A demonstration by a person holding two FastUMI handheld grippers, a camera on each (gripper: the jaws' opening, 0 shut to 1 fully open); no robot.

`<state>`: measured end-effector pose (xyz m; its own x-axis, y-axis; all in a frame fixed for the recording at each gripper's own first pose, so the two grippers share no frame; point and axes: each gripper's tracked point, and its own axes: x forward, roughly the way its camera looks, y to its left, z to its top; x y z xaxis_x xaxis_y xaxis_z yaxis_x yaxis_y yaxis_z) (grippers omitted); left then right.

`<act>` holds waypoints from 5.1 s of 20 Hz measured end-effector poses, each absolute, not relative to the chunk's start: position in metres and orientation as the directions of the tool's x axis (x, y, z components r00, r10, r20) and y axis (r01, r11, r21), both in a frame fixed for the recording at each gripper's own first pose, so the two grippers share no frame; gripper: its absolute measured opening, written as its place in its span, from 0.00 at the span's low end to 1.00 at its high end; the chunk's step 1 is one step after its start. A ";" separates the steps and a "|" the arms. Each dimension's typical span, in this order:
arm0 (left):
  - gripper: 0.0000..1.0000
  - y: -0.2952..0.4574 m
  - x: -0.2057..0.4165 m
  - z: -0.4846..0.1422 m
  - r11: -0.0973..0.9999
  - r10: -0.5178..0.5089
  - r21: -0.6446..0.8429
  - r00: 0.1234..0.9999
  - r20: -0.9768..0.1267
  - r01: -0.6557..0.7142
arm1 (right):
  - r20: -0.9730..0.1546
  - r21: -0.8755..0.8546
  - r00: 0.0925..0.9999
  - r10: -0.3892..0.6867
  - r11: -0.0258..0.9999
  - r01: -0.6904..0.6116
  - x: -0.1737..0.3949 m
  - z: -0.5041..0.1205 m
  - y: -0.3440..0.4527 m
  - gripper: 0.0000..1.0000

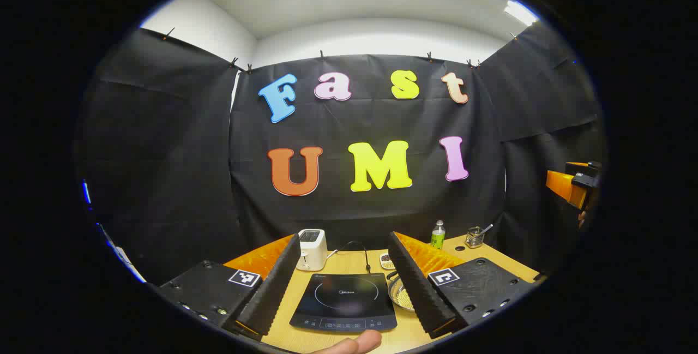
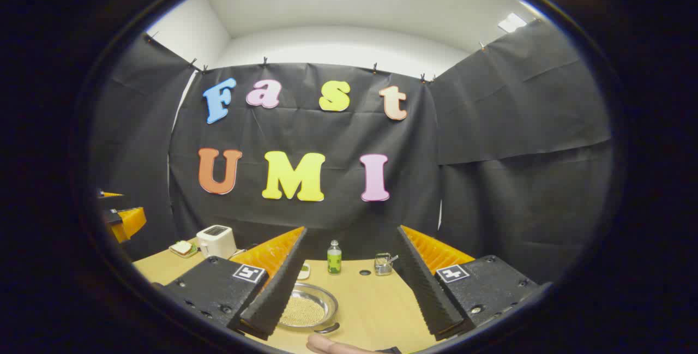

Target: First push the handle of the pot to place it horizontally, then grasp the pot with both hands and set it on the induction cooktop.

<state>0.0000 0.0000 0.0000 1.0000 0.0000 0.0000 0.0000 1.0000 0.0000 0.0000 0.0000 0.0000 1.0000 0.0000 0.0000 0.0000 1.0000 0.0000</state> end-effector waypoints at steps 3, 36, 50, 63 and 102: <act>0.96 0.002 0.000 -0.005 1.000 -0.001 -0.003 1.000 -0.014 0.001 | -0.010 0.013 1.000 0.019 1.000 -0.019 0.000 -0.004 0.004 0.97; 0.96 0.021 -0.030 -0.038 1.000 0.007 -0.028 1.000 0.022 -0.006 | -0.362 0.015 0.875 0.321 0.941 -0.339 0.072 -0.195 0.127 0.14; 0.96 0.034 -0.033 -0.073 0.999 0.030 0.019 0.999 0.014 -0.031 | -0.655 0.100 0.670 0.349 0.919 -0.381 0.076 -0.310 0.163 0.01; 0.96 0.035 -0.037 -0.086 1.000 0.011 -0.021 1.000 -0.003 -0.011 | -0.757 0.185 0.523 0.392 0.896 -0.404 0.044 -0.368 0.149 0.01; 0.96 -0.008 -0.011 -0.088 1.000 0.030 0.006 0.999 -0.024 -0.030 | -0.795 0.155 0.510 0.329 0.922 -0.354 0.102 -0.422 0.038 0.04</act>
<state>-0.0114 -0.0078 -0.0876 0.9993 0.0299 -0.0239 -0.0297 0.9995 0.0060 0.1020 0.0376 -0.4217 0.5103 0.3290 -0.7945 -0.3536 0.9225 0.1549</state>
